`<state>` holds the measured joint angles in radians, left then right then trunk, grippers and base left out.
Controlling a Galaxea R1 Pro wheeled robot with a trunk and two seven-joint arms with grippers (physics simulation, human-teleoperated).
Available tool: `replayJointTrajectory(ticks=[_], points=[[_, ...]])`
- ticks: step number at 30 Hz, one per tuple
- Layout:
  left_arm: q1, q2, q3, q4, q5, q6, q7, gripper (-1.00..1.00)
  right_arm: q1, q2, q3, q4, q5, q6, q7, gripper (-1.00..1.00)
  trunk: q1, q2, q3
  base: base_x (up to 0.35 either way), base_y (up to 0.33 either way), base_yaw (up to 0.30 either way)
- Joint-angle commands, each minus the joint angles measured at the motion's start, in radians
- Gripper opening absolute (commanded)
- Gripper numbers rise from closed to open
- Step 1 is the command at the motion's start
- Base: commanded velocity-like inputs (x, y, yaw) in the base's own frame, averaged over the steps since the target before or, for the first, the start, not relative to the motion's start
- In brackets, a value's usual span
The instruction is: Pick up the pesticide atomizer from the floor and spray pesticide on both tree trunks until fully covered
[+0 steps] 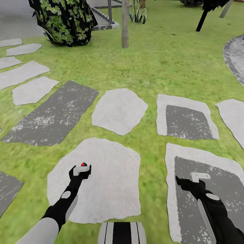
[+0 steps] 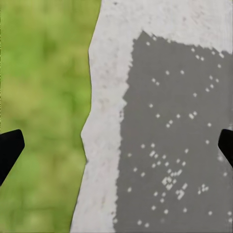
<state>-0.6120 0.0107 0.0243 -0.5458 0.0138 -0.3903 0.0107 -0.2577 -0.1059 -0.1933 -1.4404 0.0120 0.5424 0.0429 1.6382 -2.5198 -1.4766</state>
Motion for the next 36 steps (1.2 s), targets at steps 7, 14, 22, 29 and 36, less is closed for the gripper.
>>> replayJointTrajectory(ticks=[7, 14, 22, 29, 36], points=[[0.000, 0.000, -0.001, 0.000, 0.000, -0.004, 0.000, 1.00, 0.000, 0.000, 0.000, 0.000, 0.000, 0.000, 0.000, 1.00, 0.000, 0.000, 0.000, 0.053, 0.006, 0.000], [0.000, 0.000, -0.001, 0.000, 0.000, -0.004, 0.000, 1.00, 0.000, 0.000, 0.000, 0.000, 0.000, 0.000, 0.000, 1.00, 0.000, 0.000, -0.004, 0.003, 0.000, 0.129], [0.000, -0.001, -0.001, -0.001, 0.000, -0.004, 0.000, 1.00, 0.000, 0.000, 0.000, 0.000, 0.000, 0.000, 0.000, 1.00, 0.002, -0.001, -0.028, 0.000, 0.000, 0.109], [0.000, -0.002, -0.001, 0.000, 0.000, -0.004, 0.000, 1.00, 0.000, 0.000, 0.000, 0.000, 0.000, 0.000, 0.000, 1.00, 0.002, -0.001, -0.028, 0.000, 0.000, 0.005], [0.000, -0.002, -0.001, 0.000, 0.002, -0.004, 0.000, 1.00, 0.000, 0.000, 0.000, 0.000, 0.000, 0.001, 0.000, 1.00, 0.005, -0.003, -0.051, 0.000, 0.000, 0.000]])
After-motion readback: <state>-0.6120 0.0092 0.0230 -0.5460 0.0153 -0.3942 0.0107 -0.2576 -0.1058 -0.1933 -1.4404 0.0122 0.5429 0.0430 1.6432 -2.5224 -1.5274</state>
